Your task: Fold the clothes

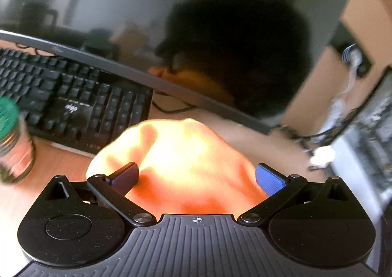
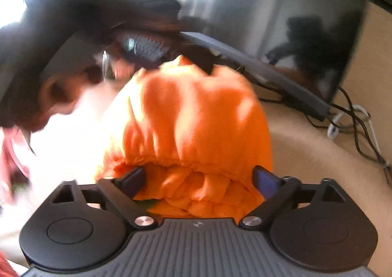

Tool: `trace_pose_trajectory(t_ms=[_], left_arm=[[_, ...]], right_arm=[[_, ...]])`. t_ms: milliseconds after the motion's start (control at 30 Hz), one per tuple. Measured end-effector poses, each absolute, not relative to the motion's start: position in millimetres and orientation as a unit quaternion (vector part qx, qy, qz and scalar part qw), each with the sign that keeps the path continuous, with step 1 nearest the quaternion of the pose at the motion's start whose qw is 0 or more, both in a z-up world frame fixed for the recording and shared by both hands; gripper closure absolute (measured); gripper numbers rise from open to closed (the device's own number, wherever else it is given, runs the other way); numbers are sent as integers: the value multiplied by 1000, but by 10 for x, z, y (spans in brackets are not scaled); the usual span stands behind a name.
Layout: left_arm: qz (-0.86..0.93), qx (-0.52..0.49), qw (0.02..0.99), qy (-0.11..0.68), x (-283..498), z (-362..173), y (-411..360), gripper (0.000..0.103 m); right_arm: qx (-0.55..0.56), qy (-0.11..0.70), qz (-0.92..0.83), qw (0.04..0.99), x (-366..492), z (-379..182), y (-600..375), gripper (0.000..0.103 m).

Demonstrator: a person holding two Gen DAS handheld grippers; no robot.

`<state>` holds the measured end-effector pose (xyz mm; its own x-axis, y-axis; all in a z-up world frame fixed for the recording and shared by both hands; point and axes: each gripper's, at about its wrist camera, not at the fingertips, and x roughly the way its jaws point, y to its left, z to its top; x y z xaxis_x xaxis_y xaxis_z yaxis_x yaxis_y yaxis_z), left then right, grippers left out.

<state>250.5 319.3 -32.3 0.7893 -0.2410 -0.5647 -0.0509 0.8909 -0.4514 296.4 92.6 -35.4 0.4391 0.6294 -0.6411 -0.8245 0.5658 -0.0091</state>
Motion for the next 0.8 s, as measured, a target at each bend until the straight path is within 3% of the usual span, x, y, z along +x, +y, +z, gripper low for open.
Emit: trace_pose_trajectory(t_ms=[167, 267, 400, 567, 800], left_arm=[[-86, -227, 924, 297, 2433, -315, 3142, 0], [-79, -225, 932, 274, 2700, -297, 3115, 0], [-45, -245, 910, 332, 3115, -647, 3140, 0], [-41, -179, 926, 330, 3094, -652, 2973, 0], [9, -218, 920, 324, 2401, -506, 3135, 0]], right_arm=[[-56, 334, 397, 853, 3075, -198, 584, 0], [-76, 333, 357, 870, 3103, -207, 604, 0], [-141, 309, 360, 869, 3136, -313, 940, 0], [-256, 287, 347, 855, 3115, -704, 1443, 0], [-186, 358, 348, 846, 3282, -671, 1376, 0]])
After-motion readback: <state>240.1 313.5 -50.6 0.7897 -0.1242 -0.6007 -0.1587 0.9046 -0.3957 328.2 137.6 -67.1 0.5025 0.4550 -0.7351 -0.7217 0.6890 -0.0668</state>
